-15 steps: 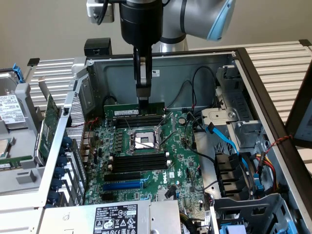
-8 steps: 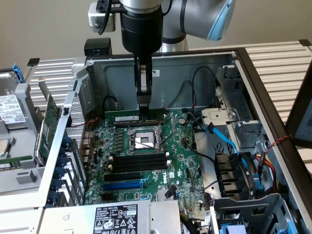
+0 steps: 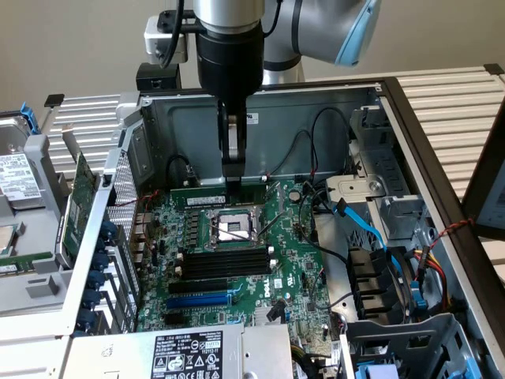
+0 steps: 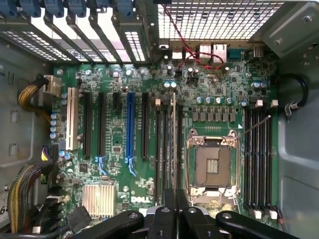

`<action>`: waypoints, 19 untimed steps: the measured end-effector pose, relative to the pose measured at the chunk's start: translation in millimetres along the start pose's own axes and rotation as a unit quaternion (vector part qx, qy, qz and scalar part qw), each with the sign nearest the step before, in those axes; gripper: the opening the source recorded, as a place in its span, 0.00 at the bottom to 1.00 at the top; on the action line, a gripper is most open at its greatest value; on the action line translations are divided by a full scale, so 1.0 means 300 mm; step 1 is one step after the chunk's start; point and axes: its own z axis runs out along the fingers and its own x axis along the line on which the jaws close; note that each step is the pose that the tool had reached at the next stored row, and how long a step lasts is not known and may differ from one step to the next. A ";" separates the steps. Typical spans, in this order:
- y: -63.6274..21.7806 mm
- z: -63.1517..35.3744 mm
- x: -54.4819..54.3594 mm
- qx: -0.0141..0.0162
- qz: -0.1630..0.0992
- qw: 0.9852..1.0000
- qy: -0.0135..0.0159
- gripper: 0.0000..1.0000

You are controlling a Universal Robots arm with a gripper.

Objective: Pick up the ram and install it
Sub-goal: 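Insert the ram into the slot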

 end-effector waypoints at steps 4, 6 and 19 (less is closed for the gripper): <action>-0.001 0.015 0.000 0.000 0.000 1.000 0.002 0.12; -0.001 0.020 0.000 0.000 0.000 1.000 0.003 0.12; -0.003 0.049 0.002 0.002 0.001 1.000 0.000 0.12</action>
